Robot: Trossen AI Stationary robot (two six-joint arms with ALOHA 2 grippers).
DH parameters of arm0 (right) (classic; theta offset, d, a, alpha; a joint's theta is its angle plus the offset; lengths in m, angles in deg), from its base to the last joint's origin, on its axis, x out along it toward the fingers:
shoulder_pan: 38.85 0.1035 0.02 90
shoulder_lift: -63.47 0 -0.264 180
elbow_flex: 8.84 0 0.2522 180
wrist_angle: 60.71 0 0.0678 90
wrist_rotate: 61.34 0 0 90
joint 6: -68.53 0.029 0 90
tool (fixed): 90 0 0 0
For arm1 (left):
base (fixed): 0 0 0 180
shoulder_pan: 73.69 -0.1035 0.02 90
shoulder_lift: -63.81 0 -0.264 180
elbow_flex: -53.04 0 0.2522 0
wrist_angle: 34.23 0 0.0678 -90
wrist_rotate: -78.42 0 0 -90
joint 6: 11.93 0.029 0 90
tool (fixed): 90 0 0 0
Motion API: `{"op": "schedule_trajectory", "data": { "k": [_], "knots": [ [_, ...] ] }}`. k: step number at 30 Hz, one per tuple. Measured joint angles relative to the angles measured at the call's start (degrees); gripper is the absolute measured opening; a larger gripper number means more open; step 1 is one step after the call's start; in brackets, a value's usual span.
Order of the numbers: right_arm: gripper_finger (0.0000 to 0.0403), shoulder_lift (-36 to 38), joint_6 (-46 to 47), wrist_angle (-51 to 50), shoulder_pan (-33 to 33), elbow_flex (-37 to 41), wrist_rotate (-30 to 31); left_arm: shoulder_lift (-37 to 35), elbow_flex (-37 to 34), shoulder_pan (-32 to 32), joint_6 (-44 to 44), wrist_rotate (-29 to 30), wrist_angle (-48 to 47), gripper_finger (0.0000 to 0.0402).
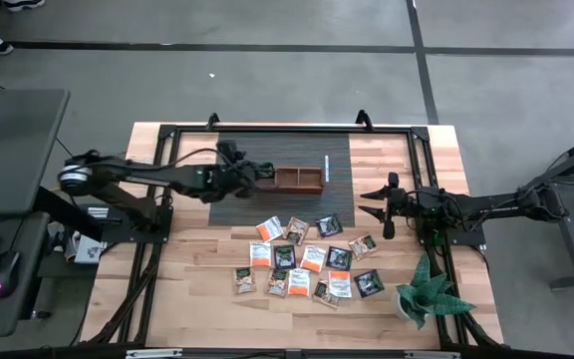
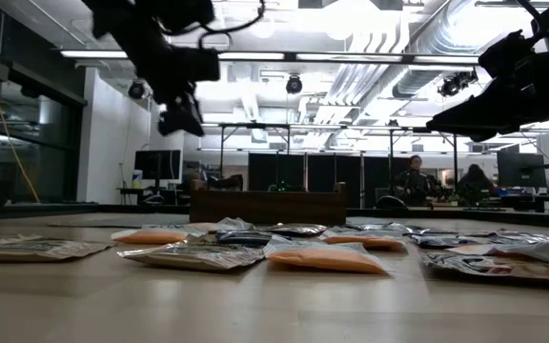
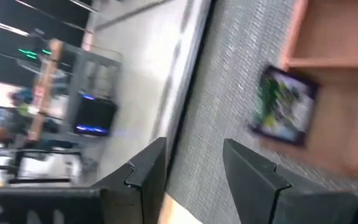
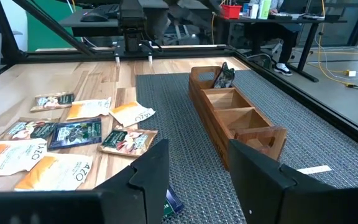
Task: Pick & Place Tea
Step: Put the brown tea bag into the middle section of the wooden organizer
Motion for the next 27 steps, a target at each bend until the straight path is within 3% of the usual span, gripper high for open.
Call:
{"op": "schedule_trajectory", "data": {
  "k": [4, 13, 16, 20, 27],
  "knots": [
    [0.0156, -0.01, 0.0, 0.0, 0.0, 0.01, 0.02, -4.19, 0.02, 0.65, -6.57, -7.58, -8.45, 0.0154],
    [0.0162, -0.01, -0.01, 0.01, 0.0, 0.0, 0.0, -7.33, 0.0, 4.09, -23.42, -42.59, -18.94, 0.0154],
    [0.0161, -0.01, 0.0, -0.07, 0.0, 0.0, 0.0, -7.22, 0.0, 5.72, -26.73, -49.99, -19.36, 0.0154],
    [0.0157, -0.01, -0.01, -0.03, 0.0, -0.01, 0.0, -7.17, 0.0, 8.88, -30.51, -52.08, -18.85, 0.0154],
    [0.016, -0.01, 0.0, -0.01, 0.0, 0.01, 0.0, -4.81, 0.03, 15.46, -37.46, -49.42, -18.13, 0.0154]
  ]
}}
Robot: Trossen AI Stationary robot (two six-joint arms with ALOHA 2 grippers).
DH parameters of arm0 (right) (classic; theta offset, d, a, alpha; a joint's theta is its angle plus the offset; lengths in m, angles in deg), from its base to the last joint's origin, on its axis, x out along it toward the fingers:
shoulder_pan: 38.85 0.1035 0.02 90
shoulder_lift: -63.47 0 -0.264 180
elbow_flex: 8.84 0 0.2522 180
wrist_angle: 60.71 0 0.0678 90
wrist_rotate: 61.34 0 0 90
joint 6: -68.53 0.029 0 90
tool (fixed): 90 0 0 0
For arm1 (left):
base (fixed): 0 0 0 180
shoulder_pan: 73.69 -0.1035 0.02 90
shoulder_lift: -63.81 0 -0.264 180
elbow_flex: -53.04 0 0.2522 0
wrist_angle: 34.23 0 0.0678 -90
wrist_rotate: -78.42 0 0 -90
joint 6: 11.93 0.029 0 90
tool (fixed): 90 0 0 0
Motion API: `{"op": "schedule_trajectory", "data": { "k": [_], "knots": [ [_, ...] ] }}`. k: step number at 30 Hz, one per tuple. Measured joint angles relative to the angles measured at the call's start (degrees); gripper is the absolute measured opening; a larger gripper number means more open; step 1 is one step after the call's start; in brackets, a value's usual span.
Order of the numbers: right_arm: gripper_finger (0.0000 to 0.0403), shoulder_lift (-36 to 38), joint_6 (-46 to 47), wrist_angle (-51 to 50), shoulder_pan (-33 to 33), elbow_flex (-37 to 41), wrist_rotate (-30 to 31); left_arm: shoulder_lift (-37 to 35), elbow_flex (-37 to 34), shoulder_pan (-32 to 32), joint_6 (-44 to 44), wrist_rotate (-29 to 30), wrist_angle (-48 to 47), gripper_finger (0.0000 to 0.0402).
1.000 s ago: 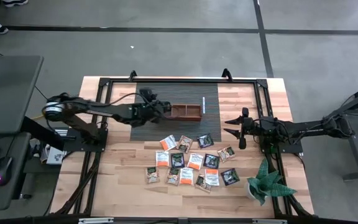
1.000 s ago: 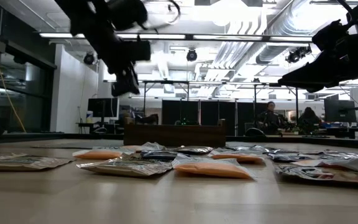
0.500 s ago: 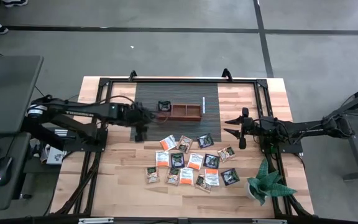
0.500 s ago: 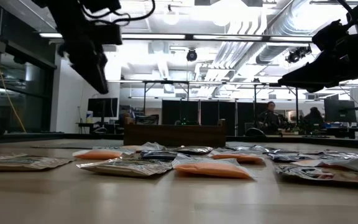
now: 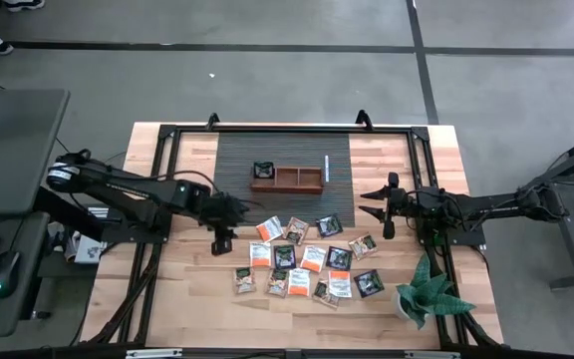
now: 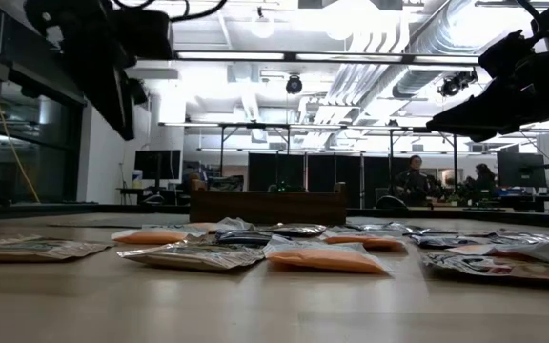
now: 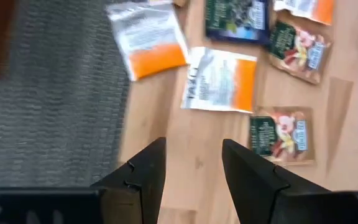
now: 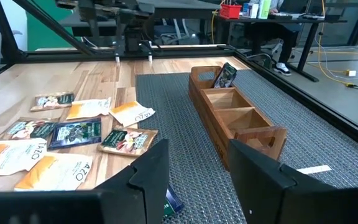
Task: Pick & Place Tea
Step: Put the brown tea bag into the middle section of the wooden organizer
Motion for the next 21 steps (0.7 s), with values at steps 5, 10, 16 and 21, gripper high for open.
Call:
{"op": "schedule_trajectory", "data": {
  "k": [5, 10, 16, 21],
  "knots": [
    [0.0162, 0.01, -0.02, 0.02, 0.0, 0.0, 0.0, 1.36, -2.23, 4.78, -5.73, 0.03, 3.97, 0.0154],
    [0.0158, 0.0, 0.0, 0.02, 0.0, -0.02, 0.0, 2.83, -3.57, 9.78, -13.58, 1.04, 5.64, 0.0154],
    [0.0158, 0.0, -0.01, -0.22, 0.0, -0.01, 0.0, 7.8, -3.75, 11.83, -20.34, -1.73, 7.58, 0.0154],
    [0.0162, 0.0, -0.02, -0.25, 0.0, -0.01, 0.0, 12.01, -2.58, 12.78, -22.3, -4.2, 11.5, 0.0154]
  ]
}}
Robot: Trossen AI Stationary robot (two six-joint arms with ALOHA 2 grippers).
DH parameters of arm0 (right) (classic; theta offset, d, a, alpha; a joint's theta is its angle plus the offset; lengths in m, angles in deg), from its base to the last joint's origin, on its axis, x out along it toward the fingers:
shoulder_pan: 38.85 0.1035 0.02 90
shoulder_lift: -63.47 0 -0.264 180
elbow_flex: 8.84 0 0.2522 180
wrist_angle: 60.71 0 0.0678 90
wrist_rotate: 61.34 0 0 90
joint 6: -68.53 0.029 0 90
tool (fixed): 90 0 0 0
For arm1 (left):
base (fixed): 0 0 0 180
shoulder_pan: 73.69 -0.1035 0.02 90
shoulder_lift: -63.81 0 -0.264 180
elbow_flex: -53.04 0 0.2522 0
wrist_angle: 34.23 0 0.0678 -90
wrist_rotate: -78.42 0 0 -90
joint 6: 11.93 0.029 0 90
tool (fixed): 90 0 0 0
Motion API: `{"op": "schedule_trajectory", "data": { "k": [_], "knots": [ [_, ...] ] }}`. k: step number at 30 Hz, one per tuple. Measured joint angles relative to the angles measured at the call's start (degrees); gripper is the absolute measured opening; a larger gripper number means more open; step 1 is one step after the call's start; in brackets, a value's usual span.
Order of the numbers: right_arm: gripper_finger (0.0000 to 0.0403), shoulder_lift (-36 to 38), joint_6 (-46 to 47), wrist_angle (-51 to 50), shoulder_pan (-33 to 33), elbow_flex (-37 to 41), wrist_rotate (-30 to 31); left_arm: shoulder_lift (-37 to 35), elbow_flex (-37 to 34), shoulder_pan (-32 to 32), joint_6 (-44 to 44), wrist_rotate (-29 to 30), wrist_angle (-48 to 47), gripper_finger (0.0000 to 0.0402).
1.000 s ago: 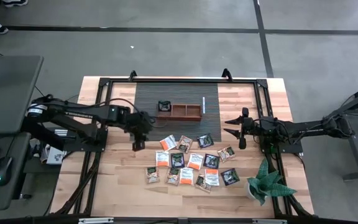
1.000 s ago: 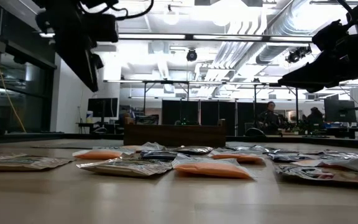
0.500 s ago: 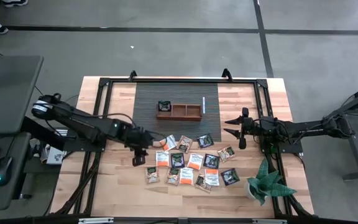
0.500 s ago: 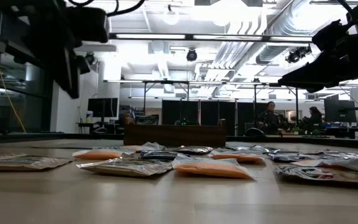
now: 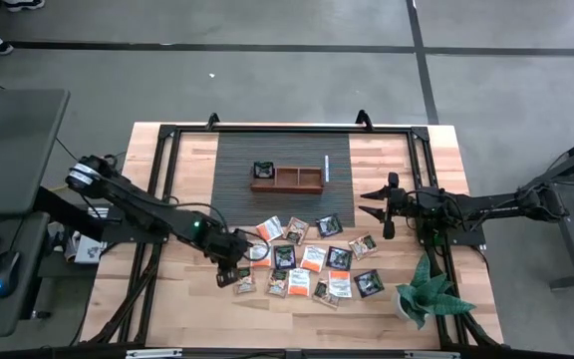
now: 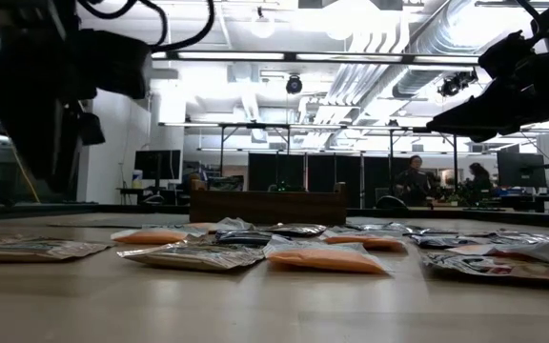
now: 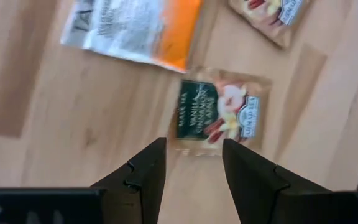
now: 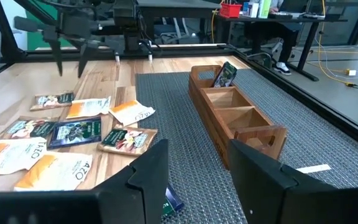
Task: Pick & Place Tea
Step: Put the brown tea bag into the middle section of the wooden organizer
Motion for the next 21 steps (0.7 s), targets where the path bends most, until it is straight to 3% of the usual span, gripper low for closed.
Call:
{"op": "schedule_trajectory", "data": {
  "k": [14, 21],
  "knots": [
    [0.016, 0.01, 0.01, -0.1, 0.0, 0.01, 0.0, 7.89, 3.98, 2.13, -0.6, 0.92, -1.47, 0.0154],
    [0.0161, 0.0, 0.0, -0.09, 0.0, -0.01, 0.02, 10.2, 4.33, 2.73, 0.15, 4.27, -1.14, 0.0154]
  ]
}}
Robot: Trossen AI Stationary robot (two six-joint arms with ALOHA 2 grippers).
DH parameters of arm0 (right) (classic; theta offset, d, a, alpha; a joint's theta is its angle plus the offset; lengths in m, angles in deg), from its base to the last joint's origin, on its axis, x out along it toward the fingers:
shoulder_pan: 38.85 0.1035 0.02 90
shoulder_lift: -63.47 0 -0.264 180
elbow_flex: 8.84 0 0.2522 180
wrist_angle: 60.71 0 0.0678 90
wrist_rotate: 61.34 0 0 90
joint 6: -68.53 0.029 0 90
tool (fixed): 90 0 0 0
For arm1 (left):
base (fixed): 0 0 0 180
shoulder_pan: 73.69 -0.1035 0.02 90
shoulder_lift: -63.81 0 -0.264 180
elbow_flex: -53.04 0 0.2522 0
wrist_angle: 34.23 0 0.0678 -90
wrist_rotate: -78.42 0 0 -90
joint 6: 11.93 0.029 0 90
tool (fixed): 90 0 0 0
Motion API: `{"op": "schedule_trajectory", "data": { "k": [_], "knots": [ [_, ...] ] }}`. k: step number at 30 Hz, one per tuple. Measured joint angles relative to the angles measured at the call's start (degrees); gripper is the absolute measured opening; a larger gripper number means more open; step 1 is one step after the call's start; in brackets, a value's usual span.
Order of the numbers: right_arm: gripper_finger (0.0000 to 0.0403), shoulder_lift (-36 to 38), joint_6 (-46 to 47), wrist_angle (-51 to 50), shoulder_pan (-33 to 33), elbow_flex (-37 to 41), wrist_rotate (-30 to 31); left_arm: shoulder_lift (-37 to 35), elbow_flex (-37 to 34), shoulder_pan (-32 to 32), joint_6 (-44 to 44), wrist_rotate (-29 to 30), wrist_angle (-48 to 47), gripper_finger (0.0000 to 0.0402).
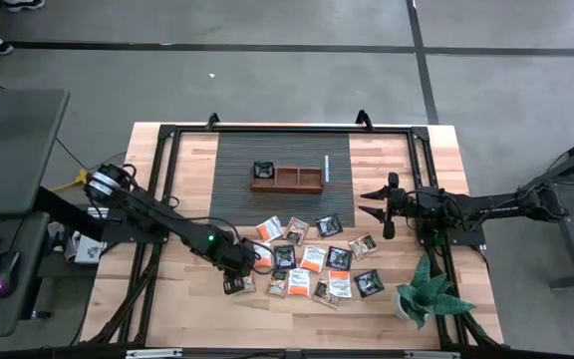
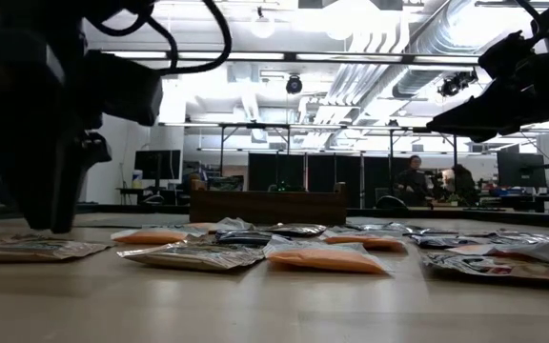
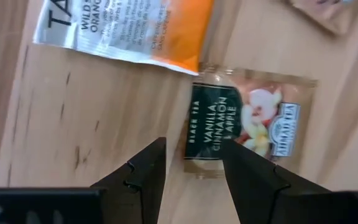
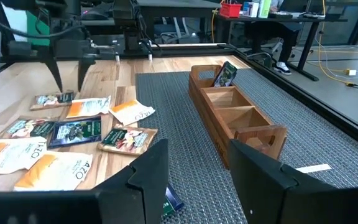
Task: Pick & Place Tea
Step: Put the brown tea bag into the middle section of the wooden organizer
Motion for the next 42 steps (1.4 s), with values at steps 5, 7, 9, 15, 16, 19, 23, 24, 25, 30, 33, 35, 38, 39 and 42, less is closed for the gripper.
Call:
{"op": "schedule_trajectory", "data": {
  "k": [5, 7, 9, 15, 16, 19, 23, 24, 25, 30, 33, 35, 38, 39, 42],
  "knots": [
    [0.0157, 0.02, 0.0, 0.1, 0.0, 0.0, -0.02, 1.48, 0.04, 1.21, 0.47, 1.09, 0.53, 0.0154],
    [0.0157, 0.0, 0.0, 0.09, 0.0, 0.0, -0.02, 1.54, 0.04, 1.85, 0.45, 2.45, 0.54, 0.0154],
    [0.0158, 0.0, 0.02, -0.05, 0.0, 0.0, -0.02, 1.57, 0.04, 2.41, 0.45, 3.87, 0.41, 0.0154],
    [0.0163, 0.0, 0.01, -0.01, 0.0, 0.01, -0.02, 4.09, 0.2, 2.51, 1.96, 5.81, 0.09, 0.0154],
    [0.0162, 0.0, 0.0, 0.0, 0.0, 0.02, -0.02, 4.68, 0.26, 2.89, 2.18, 6.11, -0.19, 0.0153],
    [0.016, 0.0, 0.0, -0.01, 0.0, 0.01, -0.02, 6.31, 0.34, 3.51, 2.6, 7.85, -0.34, 0.0144],
    [0.0157, 0.0, 0.01, 0.01, 0.0, 0.01, -0.03, 7.46, 0.37, 3.95, 2.74, 11.4, 1.24, 0.0117],
    [0.0157, 0.02, 0.0, 0.01, 0.0, 0.0, -0.02, 7.49, 0.37, 3.93, 2.81, 11.8, 1.58, 0.0109],
    [0.0156, 0.01, 0.0, 0.01, 0.0, 0.0, -0.01, 7.57, 0.35, 3.92, 2.93, 12.33, 1.96, 0.0099],
    [0.0159, 0.0, 0.0, 0.01, 0.0, 0.02, -0.02, 7.77, 0.21, 3.83, 2.99, 13.83, 3.31, 0.0038],
    [0.0157, 0.0, 0.0, 0.0, 0.0, 0.01, -0.02, 7.77, 0.17, 3.78, 2.97, 13.55, 3.28, 0.0007],
    [0.0156, 0.0, 0.0, -0.01, 0.0, 0.02, -0.02, 7.78, 0.17, 3.75, 2.95, 13.18, 3.13, 0.0006],
    [0.0157, 0.0, 0.0, 0.0, 0.0, 0.01, -0.02, 7.77, 0.17, 3.68, 2.96, 11.42, 2.51, 0.0002],
    [0.0158, 0.0, 0.0, 0.0, 0.0, 0.01, -0.02, 7.77, 0.19, 3.64, 2.97, 10.42, 2.29, 0.0002],
    [0.0161, 0.0, 0.01, -0.01, 0.0, 0.0, -0.02, 7.11, 0.24, 3.55, 2.59, 8.08, 0.81, 0.0001]
  ]
}}
